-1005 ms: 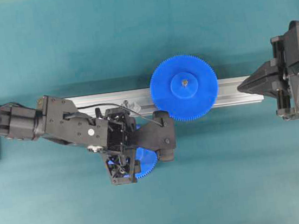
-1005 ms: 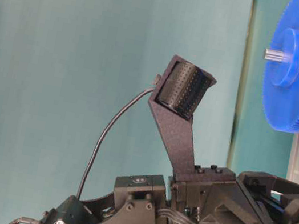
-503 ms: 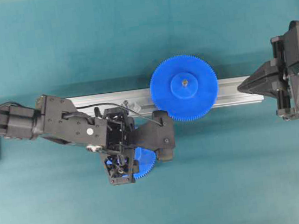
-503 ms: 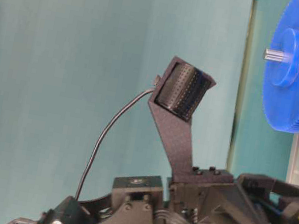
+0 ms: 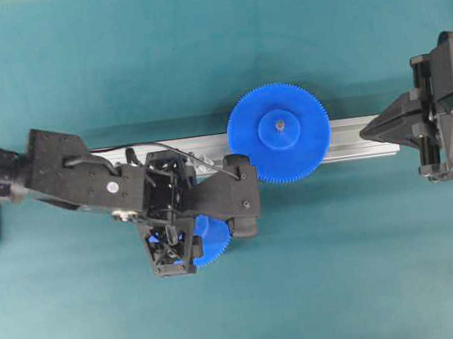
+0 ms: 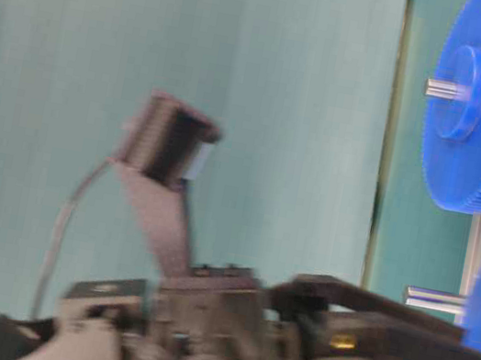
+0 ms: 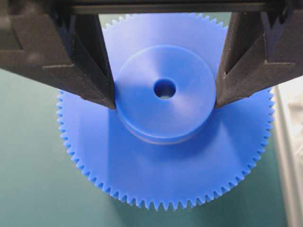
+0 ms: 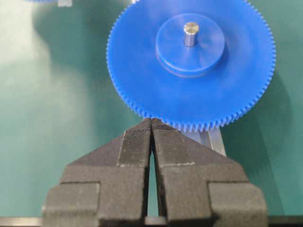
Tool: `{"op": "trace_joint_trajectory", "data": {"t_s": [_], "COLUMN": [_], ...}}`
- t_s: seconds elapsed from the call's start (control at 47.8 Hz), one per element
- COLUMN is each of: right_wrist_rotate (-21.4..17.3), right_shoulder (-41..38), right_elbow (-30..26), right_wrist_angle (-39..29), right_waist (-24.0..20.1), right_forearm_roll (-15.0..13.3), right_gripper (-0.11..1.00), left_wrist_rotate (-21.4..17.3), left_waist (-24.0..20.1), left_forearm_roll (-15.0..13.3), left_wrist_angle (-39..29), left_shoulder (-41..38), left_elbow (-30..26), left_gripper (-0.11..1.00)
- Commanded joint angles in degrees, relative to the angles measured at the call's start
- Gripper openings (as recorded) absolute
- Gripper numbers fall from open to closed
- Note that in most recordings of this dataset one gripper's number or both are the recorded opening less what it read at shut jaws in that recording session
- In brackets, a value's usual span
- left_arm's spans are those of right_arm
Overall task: Insert the small gear onto the shaft.
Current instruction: 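Lift the small blue gear and carry it toward the empty left shaft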
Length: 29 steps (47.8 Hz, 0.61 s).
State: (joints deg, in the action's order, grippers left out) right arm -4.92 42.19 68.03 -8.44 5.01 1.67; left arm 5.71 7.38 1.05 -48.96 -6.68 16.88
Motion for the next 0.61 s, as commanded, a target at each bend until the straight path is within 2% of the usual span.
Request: {"op": "trace_joint_trajectory", "data": {"t_s": [0.0,0.586], "right_wrist_rotate": [-0.35,-0.44], "right_shoulder": [-0.18,-0.18], "right_elbow": [-0.44,-0.44], "right_wrist_angle": [0.53,0.79], "right_waist": [0.09,0.18], "right_forearm_roll": [-0.09,-0.09], "right_gripper": [0.06,0.06], "left_wrist_rotate": [-0.62,-2.81], "left_waist": [-0.26,-4.13], "left_forearm_roll": [0.18,0.18], "left_wrist_angle": [-1.76,-12.13], "left_shoulder": [3.25,8.00], "left_elbow": [-2.55,-9.93], "left_gripper": [0.69,0.69]}}
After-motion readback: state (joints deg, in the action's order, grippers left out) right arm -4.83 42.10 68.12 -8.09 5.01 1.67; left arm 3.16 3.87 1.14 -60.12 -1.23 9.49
